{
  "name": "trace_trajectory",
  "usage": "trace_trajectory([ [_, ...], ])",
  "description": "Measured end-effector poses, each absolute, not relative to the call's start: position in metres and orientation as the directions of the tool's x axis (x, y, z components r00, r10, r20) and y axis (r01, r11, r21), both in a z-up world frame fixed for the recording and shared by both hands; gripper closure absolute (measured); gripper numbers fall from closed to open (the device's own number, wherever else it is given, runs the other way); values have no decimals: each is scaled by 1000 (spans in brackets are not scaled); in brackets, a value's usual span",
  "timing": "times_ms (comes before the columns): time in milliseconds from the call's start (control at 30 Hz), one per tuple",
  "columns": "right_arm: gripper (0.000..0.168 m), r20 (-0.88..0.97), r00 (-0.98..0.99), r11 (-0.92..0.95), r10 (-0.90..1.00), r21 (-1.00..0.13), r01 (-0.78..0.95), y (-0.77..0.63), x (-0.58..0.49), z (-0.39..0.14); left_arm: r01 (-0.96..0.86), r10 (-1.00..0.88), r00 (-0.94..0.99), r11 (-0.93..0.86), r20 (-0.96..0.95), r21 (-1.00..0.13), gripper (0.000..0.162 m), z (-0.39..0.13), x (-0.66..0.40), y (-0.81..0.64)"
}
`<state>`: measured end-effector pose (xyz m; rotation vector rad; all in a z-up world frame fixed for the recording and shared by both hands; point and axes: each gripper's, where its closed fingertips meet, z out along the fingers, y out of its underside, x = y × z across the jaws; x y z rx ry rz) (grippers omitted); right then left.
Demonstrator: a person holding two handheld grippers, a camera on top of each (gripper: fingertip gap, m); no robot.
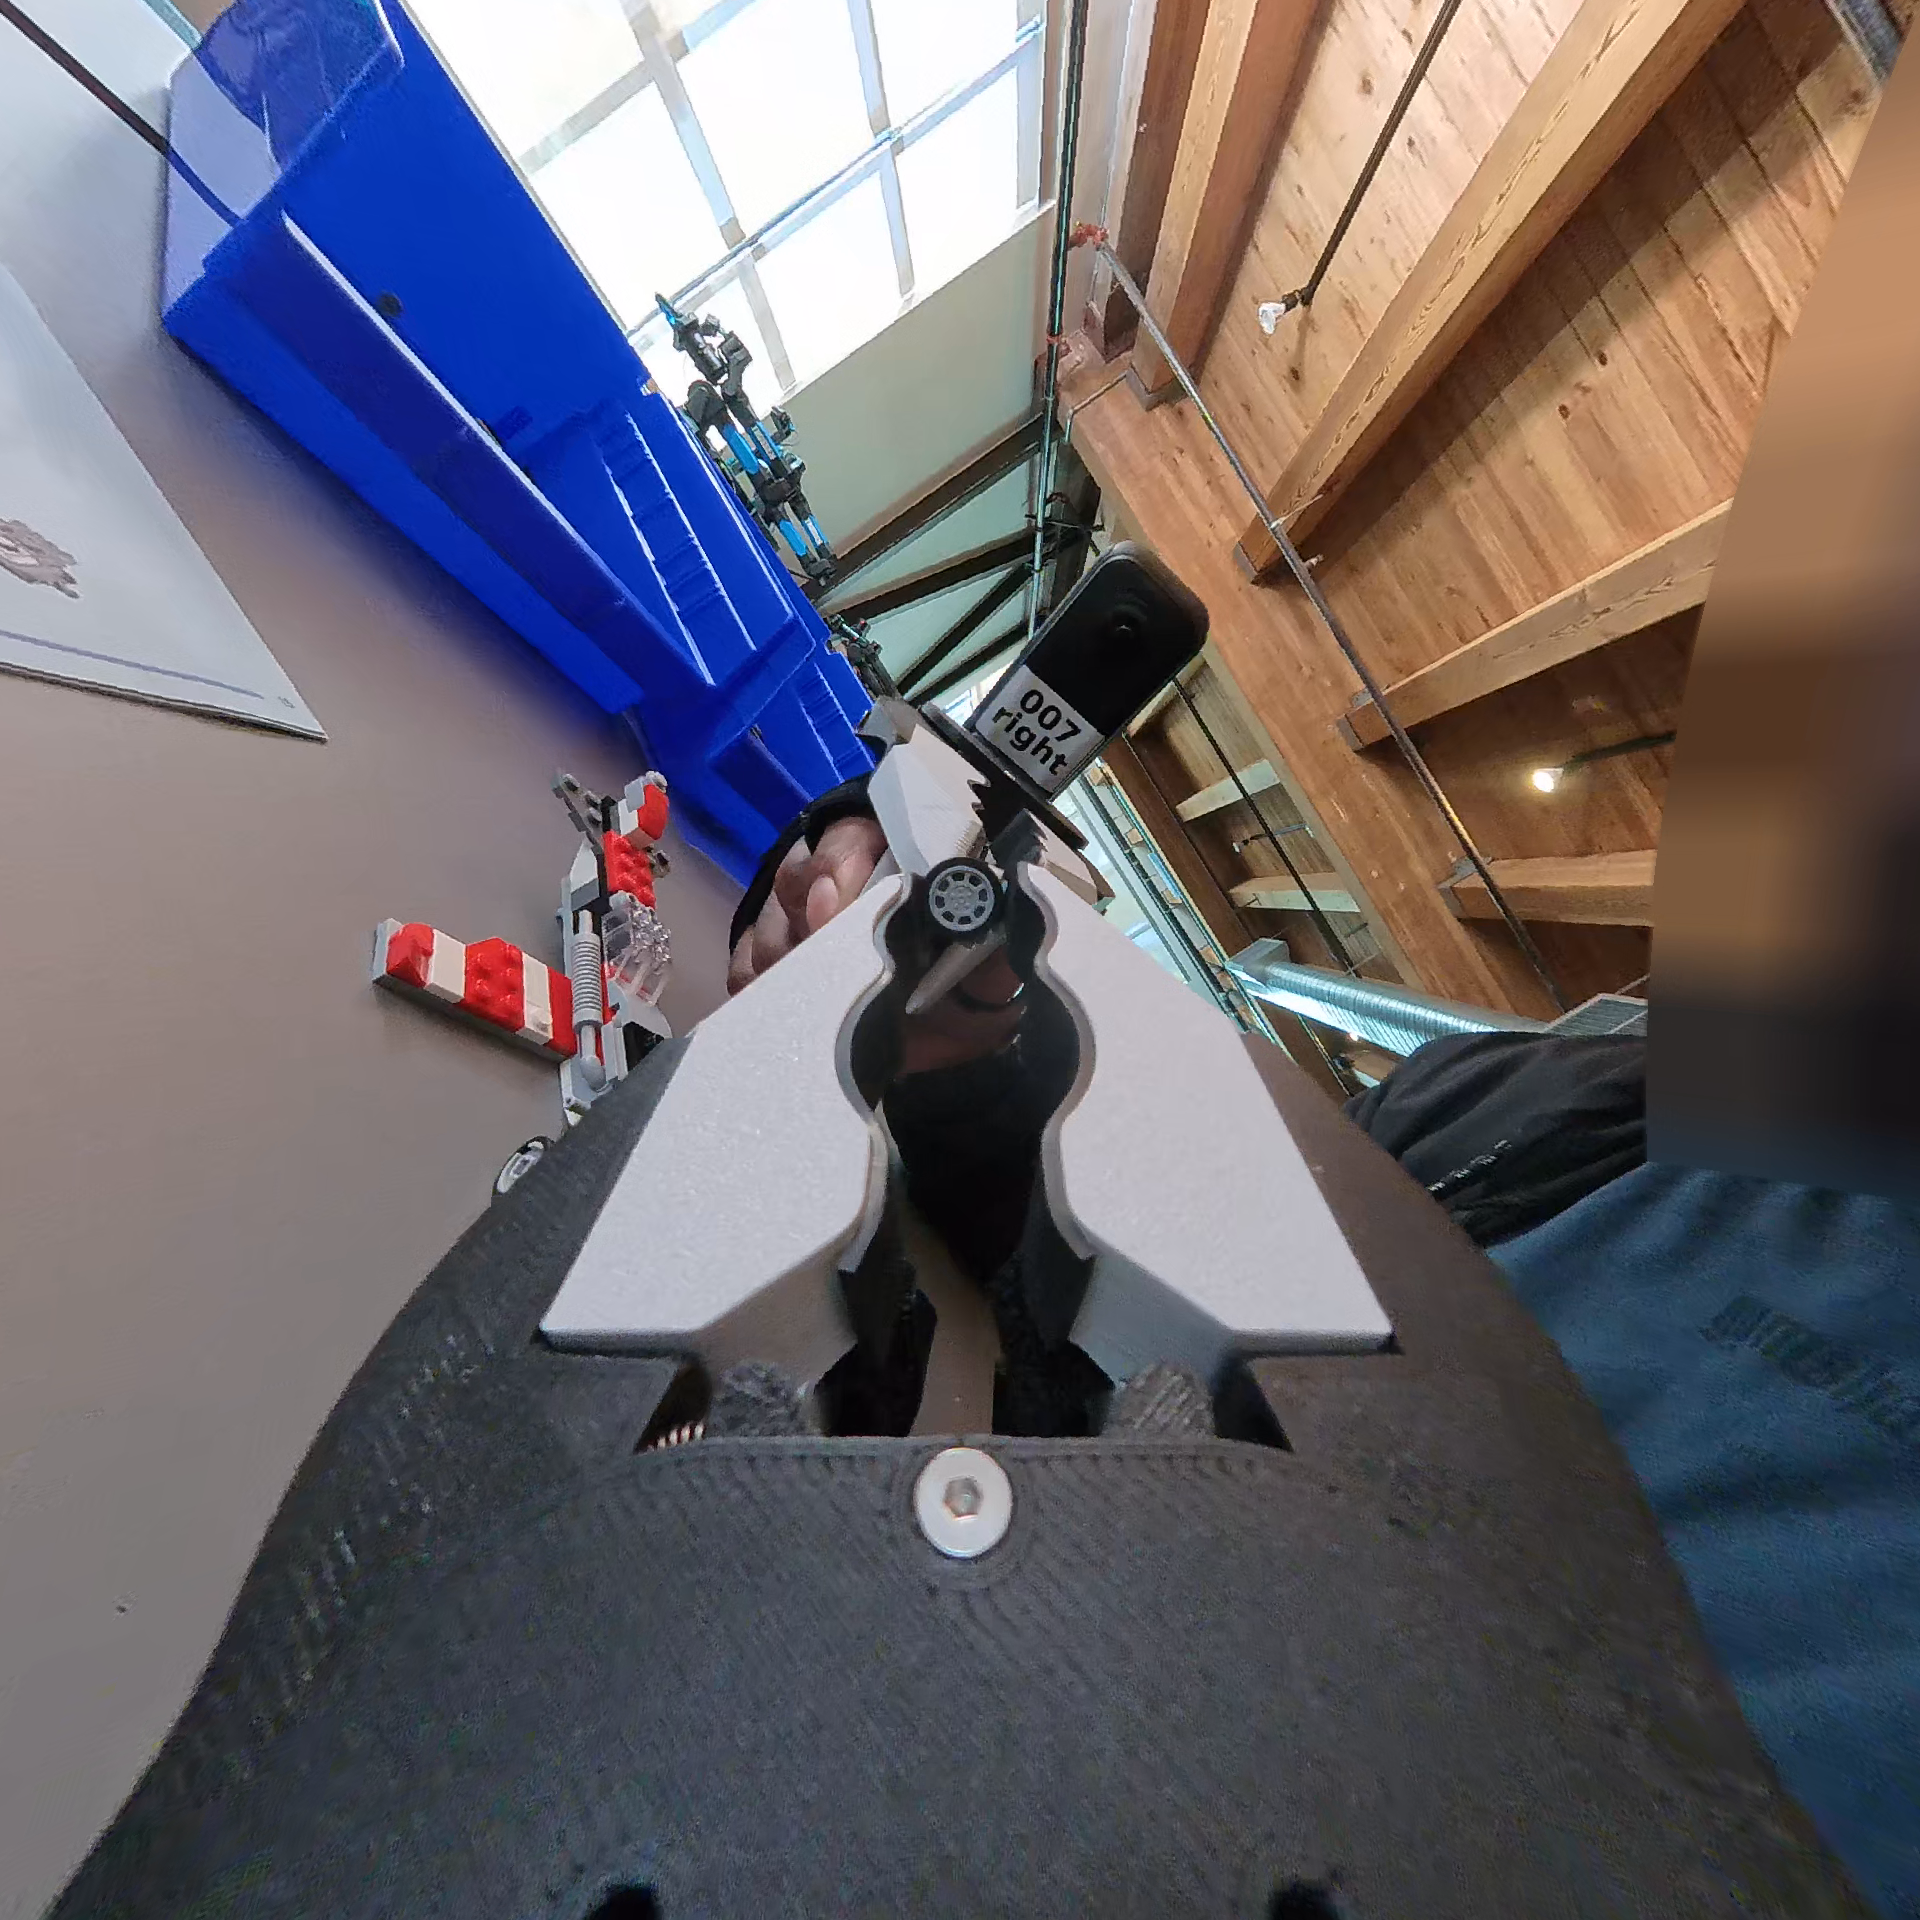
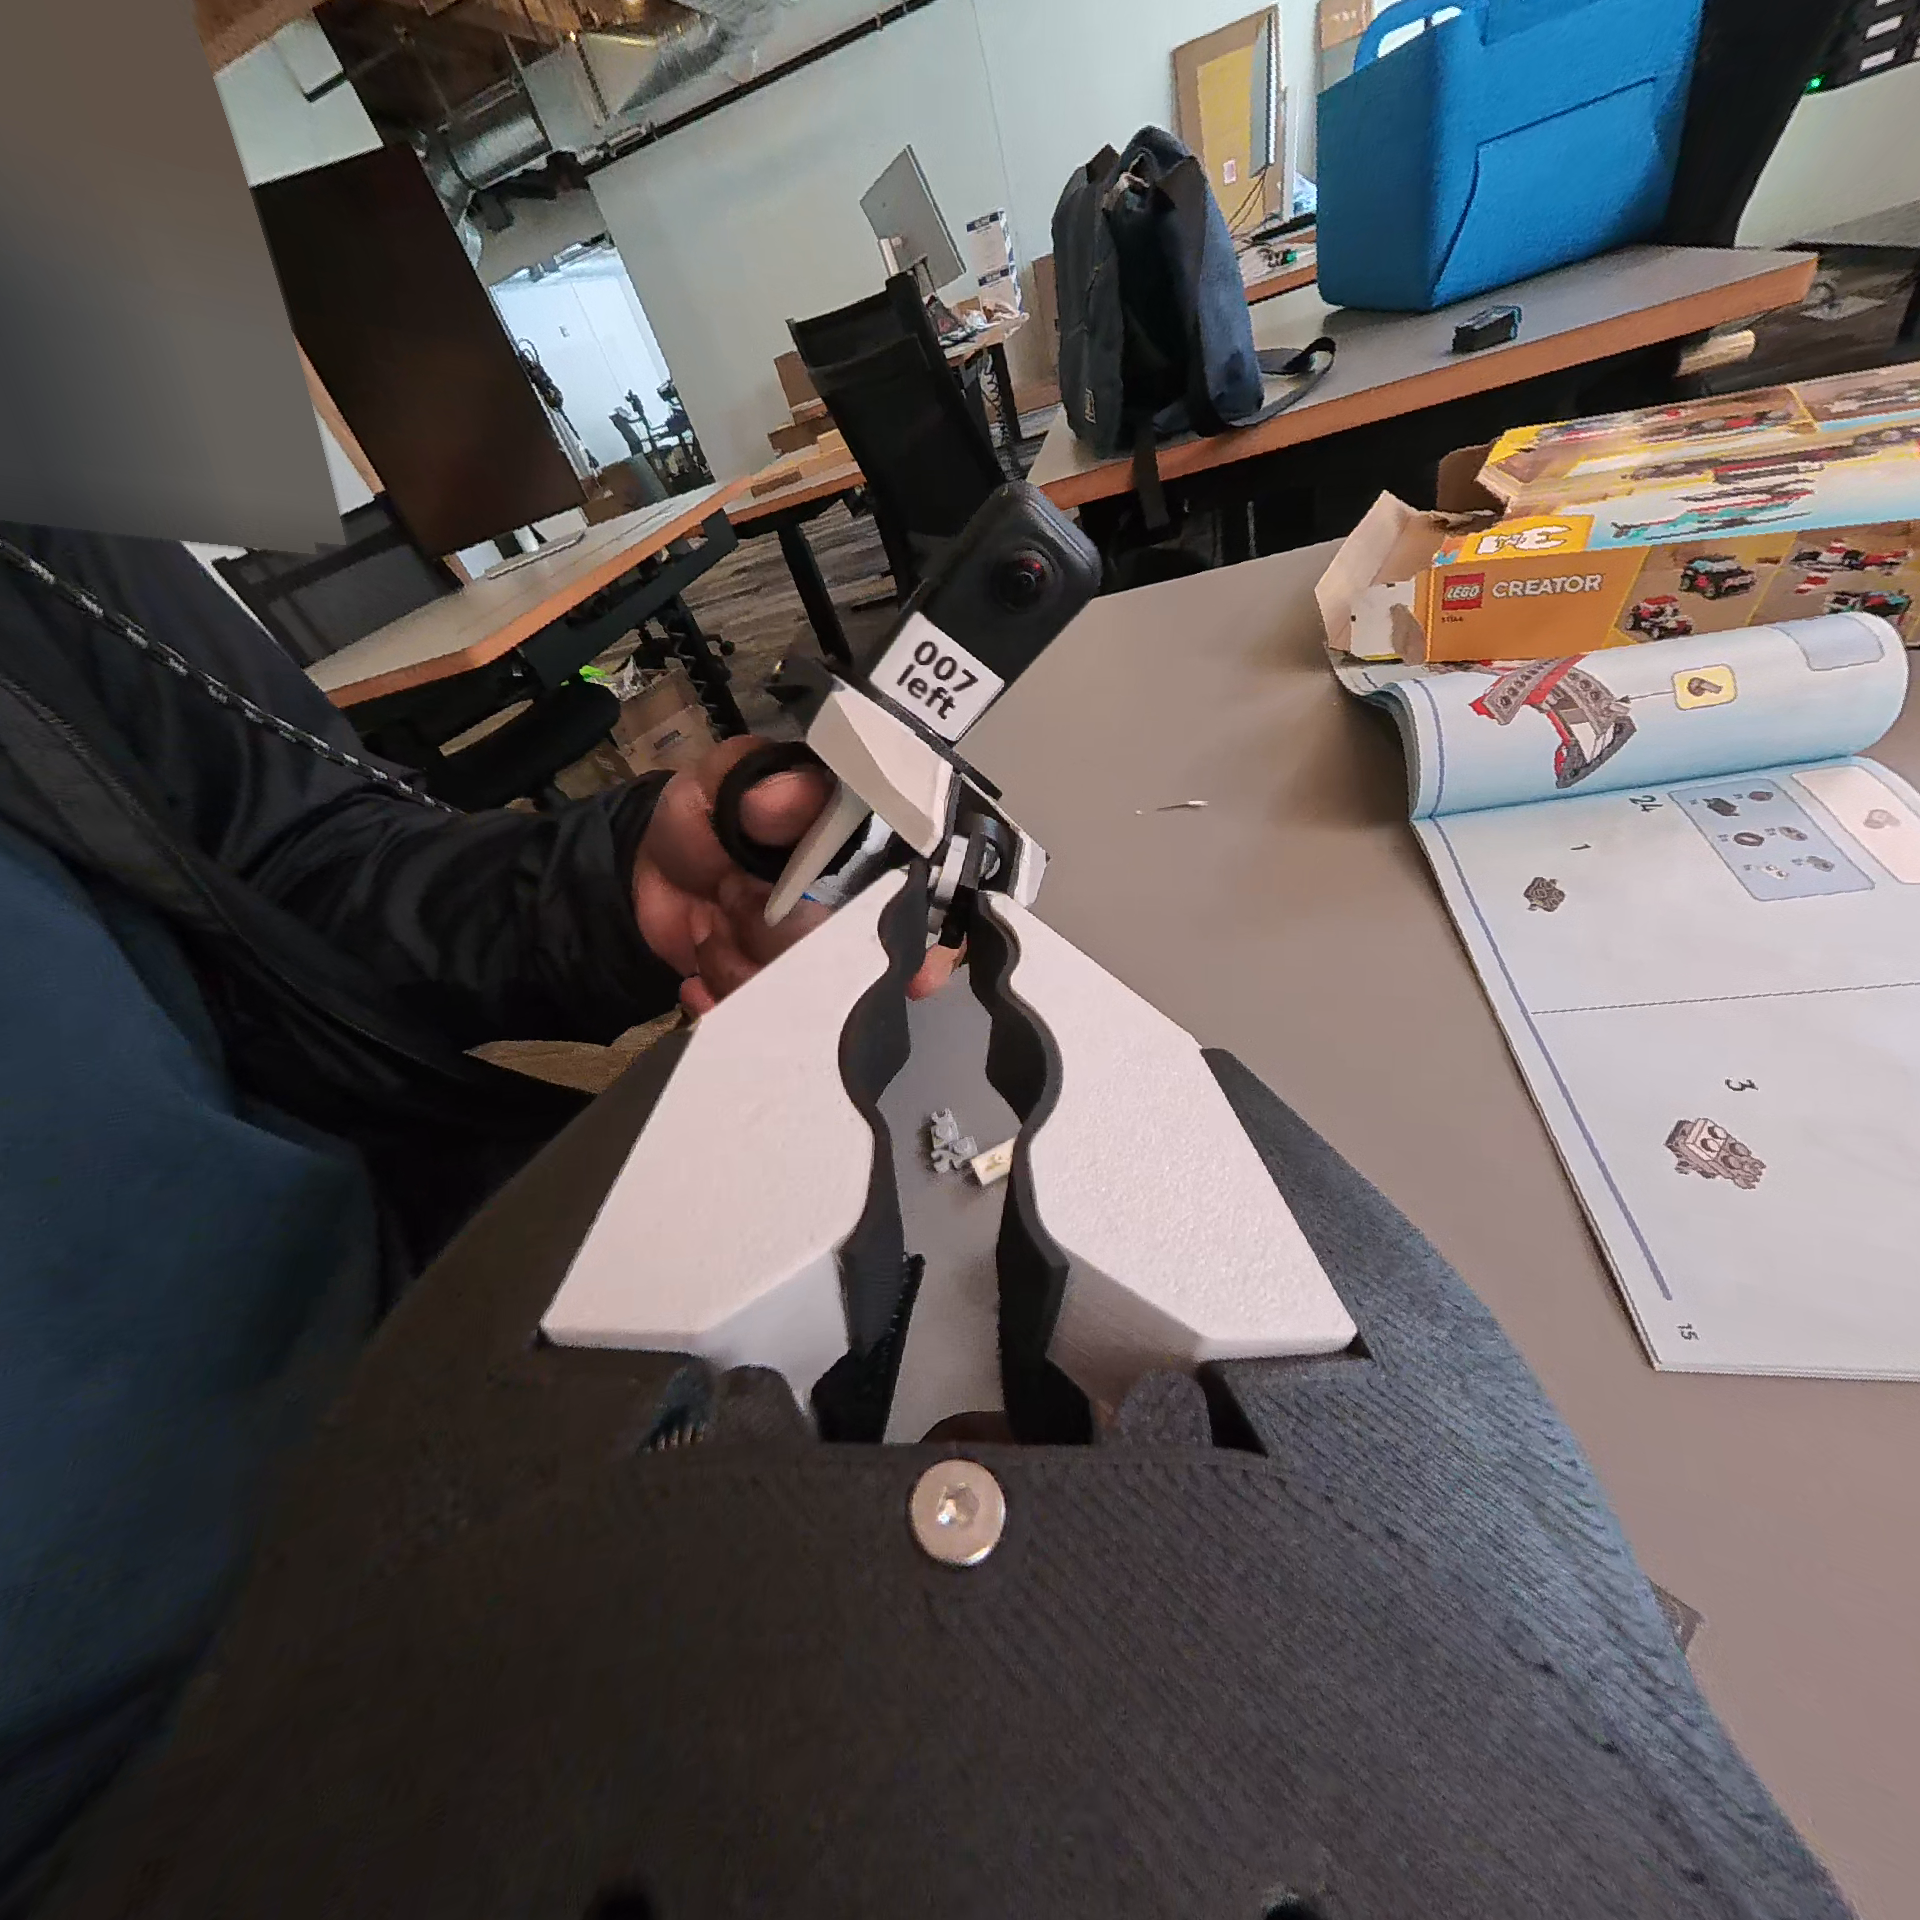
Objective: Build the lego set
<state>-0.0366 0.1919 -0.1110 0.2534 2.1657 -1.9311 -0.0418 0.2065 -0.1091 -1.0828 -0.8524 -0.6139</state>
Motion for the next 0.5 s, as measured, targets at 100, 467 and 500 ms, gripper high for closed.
trace_trajectory([
  [100, 161, -280, -960, 123, -27, -954, 275, 192, -36, -112, 789, -25, 546, 351, 837, -504, 146, -110, -41, 207],
  [467, 161, -182, -983, 147, -23, -973, 177, 193, -33, -111, 845, -113, 473, 339, 874, -414, 146, -109, -38, 208],
  [500, 161, -181, -983, 148, -26, -973, 175, 194, -33, -111, 844, -115, 476, 337, 872, -417, 146, -109, -38, 208],
])
